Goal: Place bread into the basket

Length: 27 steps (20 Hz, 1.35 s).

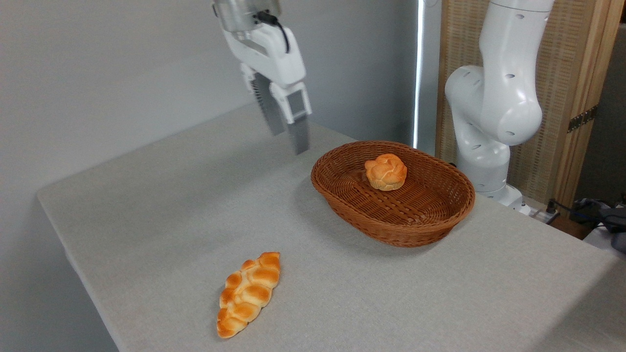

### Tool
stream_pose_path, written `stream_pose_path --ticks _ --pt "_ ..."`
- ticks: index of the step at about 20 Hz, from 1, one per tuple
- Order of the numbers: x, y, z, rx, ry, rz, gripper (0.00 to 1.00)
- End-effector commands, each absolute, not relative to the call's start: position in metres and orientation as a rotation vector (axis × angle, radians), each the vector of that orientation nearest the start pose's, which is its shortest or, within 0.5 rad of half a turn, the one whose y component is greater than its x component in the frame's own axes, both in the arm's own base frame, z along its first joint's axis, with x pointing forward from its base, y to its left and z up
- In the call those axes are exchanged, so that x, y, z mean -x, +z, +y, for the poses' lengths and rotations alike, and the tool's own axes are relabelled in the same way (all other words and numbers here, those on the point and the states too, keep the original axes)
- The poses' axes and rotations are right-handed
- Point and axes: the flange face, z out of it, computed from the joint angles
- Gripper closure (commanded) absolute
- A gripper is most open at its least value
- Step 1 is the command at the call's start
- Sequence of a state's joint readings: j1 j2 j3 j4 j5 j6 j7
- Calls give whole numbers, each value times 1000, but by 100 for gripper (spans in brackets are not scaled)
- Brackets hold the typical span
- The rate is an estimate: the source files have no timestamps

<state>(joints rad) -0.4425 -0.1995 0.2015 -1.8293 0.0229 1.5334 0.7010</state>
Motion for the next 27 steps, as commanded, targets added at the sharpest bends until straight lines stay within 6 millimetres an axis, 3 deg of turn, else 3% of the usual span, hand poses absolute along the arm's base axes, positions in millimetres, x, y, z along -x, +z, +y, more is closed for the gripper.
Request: stream_pose_path --ticks 1,8,15,21,27 --pt "-492 616 -98 2848 -8 1386 0" --pt "-506 620 -57 2933 -87 1146 0" --pt "-521 625 -63 2958 -91 989 0" --pt "-539 631 -63 2947 -115 995 0" --pt "-543 629 -57 2956 -113 978 0"
